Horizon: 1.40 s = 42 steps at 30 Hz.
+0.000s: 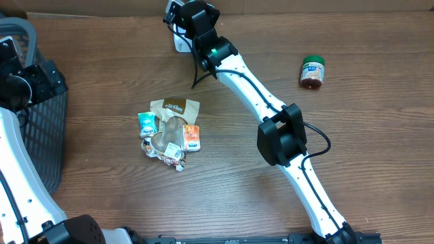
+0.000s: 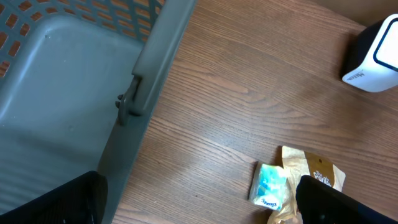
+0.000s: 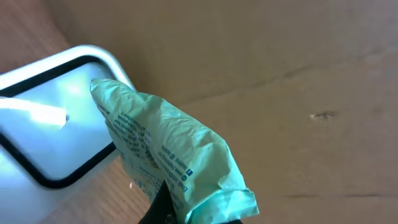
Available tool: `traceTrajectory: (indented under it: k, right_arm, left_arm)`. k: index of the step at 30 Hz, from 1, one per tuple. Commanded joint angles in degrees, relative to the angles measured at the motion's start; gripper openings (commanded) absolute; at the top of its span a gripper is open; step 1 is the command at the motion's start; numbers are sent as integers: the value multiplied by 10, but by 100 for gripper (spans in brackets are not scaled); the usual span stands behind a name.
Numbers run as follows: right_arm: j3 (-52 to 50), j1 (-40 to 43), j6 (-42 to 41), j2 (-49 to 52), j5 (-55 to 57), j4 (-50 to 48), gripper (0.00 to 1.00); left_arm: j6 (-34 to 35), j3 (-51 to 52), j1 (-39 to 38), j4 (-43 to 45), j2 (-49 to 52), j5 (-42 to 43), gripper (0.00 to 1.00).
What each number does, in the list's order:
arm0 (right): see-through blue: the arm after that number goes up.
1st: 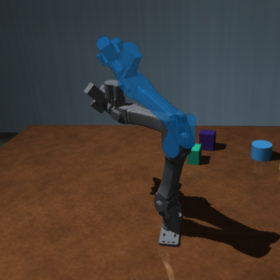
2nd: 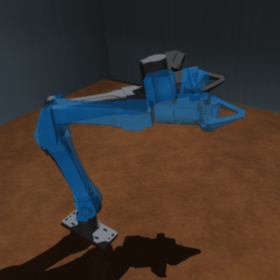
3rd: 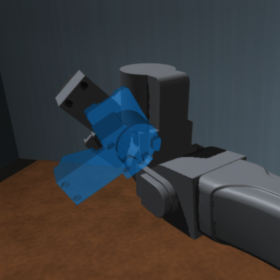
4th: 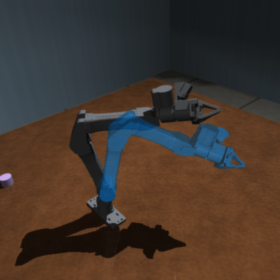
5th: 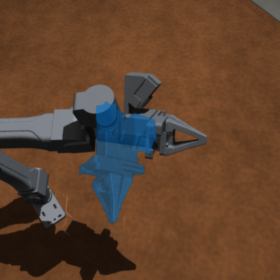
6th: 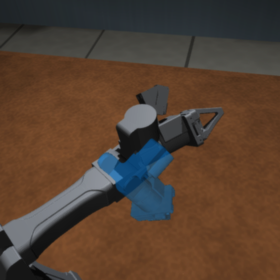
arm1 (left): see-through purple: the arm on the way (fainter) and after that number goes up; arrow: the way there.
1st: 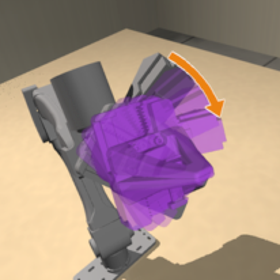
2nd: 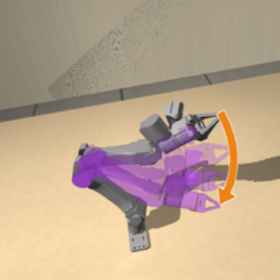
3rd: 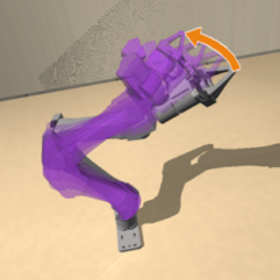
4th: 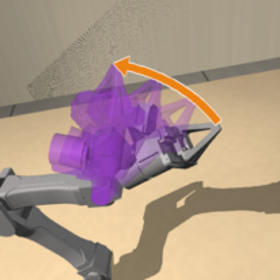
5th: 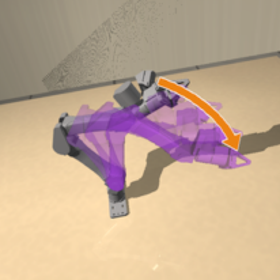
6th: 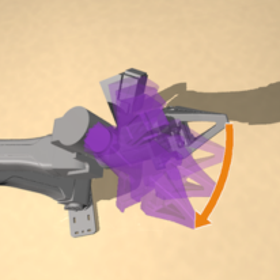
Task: Scan the item barcode
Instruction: 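Hold the wipes packet in front of the scanner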
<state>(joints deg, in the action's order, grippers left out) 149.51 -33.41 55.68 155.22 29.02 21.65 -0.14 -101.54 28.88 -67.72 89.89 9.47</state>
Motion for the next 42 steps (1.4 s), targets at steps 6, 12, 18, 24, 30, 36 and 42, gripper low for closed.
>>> traceTrajectory:
  k: [6,12,18,24,30,36,42]
  right_arm:
    - [4,-10,63,1,-12,-6,4]
    - [4,-10,64,1,-1,-21,4]
    - [4,-10,63,1,10,-38,4]
    - [4,-10,32,-9,20,-26,4]
    - [4,-9,-109,-104,-11,42,4]
    - [5,-8,-350,-254,-34,209,4]
    - [5,28,-649,-342,-98,472,4]
  left_arm:
    - [5,-12,0,0,-3,6,100]
    - [5,-12,0,0,-3,6,100]
    - [5,-12,0,0,-3,6,100]
    - [5,-12,0,0,-3,6,100]
    - [5,-12,0,0,-3,6,99]
    - [5,-12,0,0,-3,6,99]
    - [5,-12,0,0,-3,6,99]
